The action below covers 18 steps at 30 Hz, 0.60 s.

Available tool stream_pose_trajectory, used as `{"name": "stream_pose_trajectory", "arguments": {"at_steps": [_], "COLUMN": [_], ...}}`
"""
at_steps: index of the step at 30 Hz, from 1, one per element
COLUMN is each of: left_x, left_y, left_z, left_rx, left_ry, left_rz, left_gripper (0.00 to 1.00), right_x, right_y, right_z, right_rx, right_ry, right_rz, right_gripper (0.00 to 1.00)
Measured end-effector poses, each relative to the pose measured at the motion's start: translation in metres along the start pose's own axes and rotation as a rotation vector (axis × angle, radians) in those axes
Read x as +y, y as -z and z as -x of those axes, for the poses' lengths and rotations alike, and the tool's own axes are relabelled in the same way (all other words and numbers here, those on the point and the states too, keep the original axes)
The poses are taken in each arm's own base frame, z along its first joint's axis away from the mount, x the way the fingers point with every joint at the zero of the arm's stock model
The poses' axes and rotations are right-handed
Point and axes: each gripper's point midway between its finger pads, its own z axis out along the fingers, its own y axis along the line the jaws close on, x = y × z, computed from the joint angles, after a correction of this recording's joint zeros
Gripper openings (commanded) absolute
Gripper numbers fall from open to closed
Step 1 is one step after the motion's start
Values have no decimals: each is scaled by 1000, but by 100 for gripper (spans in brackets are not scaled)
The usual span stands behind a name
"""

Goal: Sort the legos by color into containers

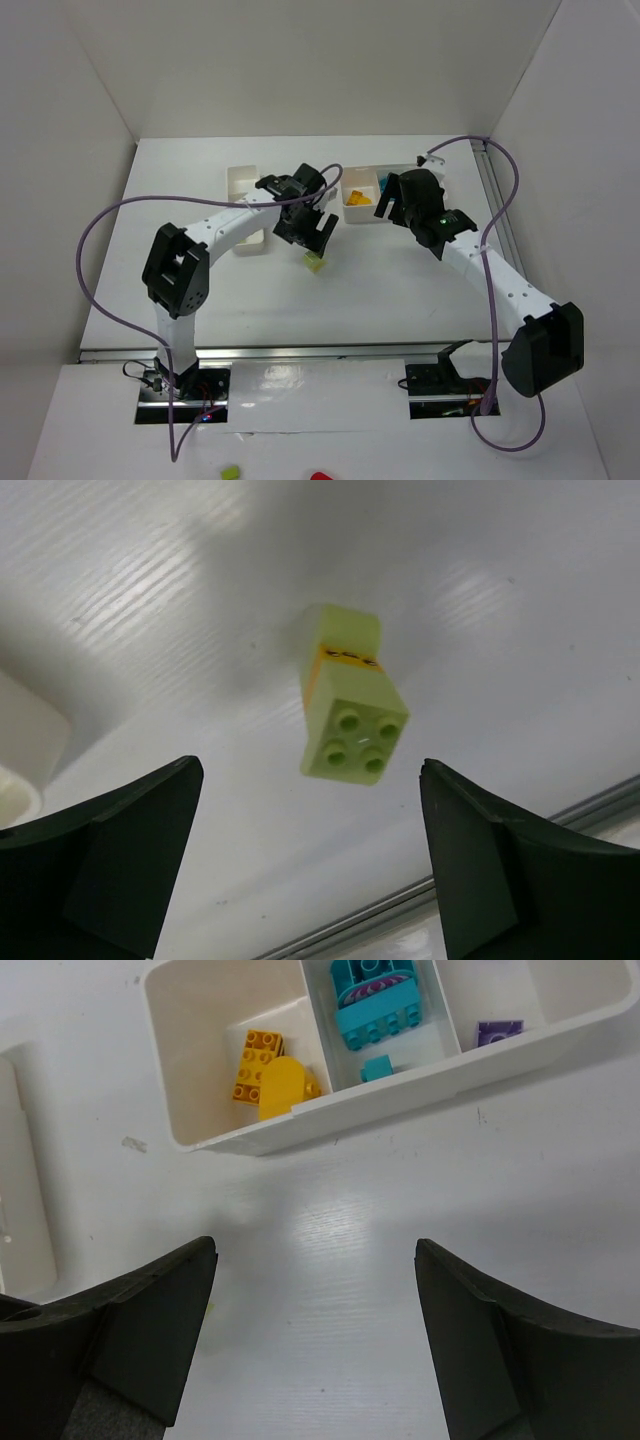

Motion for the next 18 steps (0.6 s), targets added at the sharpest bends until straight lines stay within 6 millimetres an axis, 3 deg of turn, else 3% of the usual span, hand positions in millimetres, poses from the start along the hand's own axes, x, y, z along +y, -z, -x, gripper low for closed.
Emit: {"name": "stream_pose_trajectory", "arguments": {"at_steps": [7, 18], "left_x": [-25, -24], "left_y": [-6, -27], "left_z": [0, -6], "left_rx": [-9, 27], "left_ry": [-93, -115], "left_rz": [-144, -150], "left_gripper": [88, 64], "right_x": [1, 2], "right_y": [-2, -4], "right_z": [-4, -5], "right_rx": [14, 21], "right_ry": [3, 6], "right_rz": [5, 5], "right_gripper": [87, 87]}}
